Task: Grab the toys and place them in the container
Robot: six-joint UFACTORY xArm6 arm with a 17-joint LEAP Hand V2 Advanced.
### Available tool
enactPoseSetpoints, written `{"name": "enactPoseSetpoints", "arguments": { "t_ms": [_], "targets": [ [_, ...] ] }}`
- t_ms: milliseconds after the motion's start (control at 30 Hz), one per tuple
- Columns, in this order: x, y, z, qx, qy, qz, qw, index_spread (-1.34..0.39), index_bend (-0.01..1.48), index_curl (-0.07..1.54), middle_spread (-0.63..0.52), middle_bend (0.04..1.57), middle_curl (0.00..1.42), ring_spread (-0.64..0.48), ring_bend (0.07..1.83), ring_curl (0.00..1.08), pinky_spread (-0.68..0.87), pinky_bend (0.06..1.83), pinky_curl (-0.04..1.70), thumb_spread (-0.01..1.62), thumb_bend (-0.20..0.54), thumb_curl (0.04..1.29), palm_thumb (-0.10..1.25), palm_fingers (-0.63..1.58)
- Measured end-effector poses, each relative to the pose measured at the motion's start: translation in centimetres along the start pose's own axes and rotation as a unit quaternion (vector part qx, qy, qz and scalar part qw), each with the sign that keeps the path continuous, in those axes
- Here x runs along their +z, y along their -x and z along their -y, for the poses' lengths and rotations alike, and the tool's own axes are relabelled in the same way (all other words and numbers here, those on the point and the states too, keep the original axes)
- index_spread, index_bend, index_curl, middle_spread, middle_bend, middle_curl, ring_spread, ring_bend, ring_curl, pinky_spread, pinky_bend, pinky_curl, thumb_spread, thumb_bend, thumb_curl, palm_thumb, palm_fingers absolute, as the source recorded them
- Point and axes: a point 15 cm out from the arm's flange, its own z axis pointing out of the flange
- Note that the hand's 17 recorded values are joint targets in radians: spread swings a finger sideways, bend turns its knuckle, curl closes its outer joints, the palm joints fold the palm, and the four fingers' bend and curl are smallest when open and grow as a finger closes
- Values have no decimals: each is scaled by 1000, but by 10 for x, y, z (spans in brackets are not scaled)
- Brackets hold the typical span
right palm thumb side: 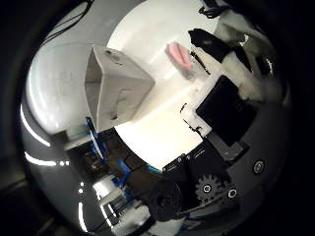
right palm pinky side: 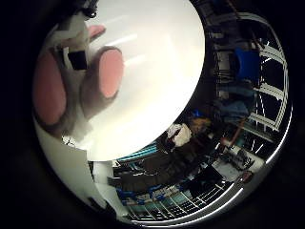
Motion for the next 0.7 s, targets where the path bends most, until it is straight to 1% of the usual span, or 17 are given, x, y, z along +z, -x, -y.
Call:
{"name": "enactPoseSetpoints", "arguments": {
  "t_ms": [200,367,700],
  "targets": [
    [-64,13,-30,-20,-39,-9,999,-265,1062,881,-195,1232,908,-229,1377,753,-192,1338,855,1145,-10,638,1043,1053],
    [-108,27,-44,-32,-74,-14,997,-267,1050,891,-195,1222,916,-229,1366,763,-204,1309,890,1148,-10,655,1039,1060],
    [-186,93,-59,-89,-130,34,987,-271,1031,906,-198,1206,929,-229,1352,778,-218,1271,938,1147,-10,674,1031,1070]
  ]
}}
